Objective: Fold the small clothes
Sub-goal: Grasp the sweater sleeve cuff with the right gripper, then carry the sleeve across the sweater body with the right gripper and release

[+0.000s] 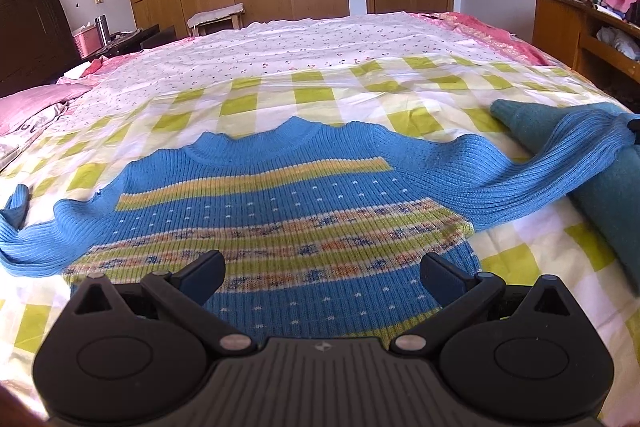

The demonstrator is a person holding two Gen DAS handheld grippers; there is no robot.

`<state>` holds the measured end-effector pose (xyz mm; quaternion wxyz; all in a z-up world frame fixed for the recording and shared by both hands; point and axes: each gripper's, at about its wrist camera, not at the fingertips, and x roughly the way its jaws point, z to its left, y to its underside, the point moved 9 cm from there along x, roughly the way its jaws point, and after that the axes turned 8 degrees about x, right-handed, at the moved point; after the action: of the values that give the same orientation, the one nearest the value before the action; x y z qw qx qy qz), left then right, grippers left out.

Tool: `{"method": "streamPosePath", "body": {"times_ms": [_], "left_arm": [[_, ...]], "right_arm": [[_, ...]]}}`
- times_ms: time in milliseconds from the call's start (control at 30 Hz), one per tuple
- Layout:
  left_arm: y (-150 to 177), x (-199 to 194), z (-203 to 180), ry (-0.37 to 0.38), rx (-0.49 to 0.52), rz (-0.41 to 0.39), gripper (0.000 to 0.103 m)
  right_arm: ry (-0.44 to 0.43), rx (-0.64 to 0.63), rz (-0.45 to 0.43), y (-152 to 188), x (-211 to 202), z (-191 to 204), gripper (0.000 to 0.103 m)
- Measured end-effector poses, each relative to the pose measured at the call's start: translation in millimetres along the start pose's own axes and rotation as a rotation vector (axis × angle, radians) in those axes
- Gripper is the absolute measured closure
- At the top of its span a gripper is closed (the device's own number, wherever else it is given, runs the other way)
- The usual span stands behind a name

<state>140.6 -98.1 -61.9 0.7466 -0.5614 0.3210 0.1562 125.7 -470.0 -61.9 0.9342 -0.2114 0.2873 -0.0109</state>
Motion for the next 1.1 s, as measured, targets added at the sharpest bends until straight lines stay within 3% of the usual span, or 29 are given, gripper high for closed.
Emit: {"method": "streamPosePath", "body": {"times_ms": [167, 333, 533, 633, 767, 867, 1000, 1100], "left_arm": [[11, -5, 20, -0.027, 0.000, 0.004, 0.000], [25, -15, 53, -0.061, -0.024, 0.002, 0.000], [43, -27, 101, -0.105, -0.081, -0.007, 0.000], [51, -32, 126, -0.129, -0.110, -0.010, 0.000], [61, -37, 159, -0.168, -0.126, -0.022, 0.000], [64, -38, 179, -0.189, -0.150, -0.031, 0.000], [68, -33, 200, -0.174, -0.218, -0.023, 0.000], [69, -32, 211, -0.174, -0.246, -0.023, 0.000]], "right_arm": [[-0.115, -0.070, -0.045, 4, -18, 36, 0.095], [-0.231, -0.229, 0.004, 49, -26, 101, 0.095], [-0.320, -0.484, 0.156, 158, -8, 194, 0.096], [-0.340, -0.627, 0.235, 230, 7, 228, 0.096], [-0.345, -0.833, 0.315, 323, 25, 246, 0.096], [-0.327, -1.011, 0.380, 387, 35, 238, 0.096], [-0.301, -1.175, 0.430, 437, 42, 214, 0.092], [-0.307, -1.275, 0.388, 449, 37, 205, 0.090]]}}
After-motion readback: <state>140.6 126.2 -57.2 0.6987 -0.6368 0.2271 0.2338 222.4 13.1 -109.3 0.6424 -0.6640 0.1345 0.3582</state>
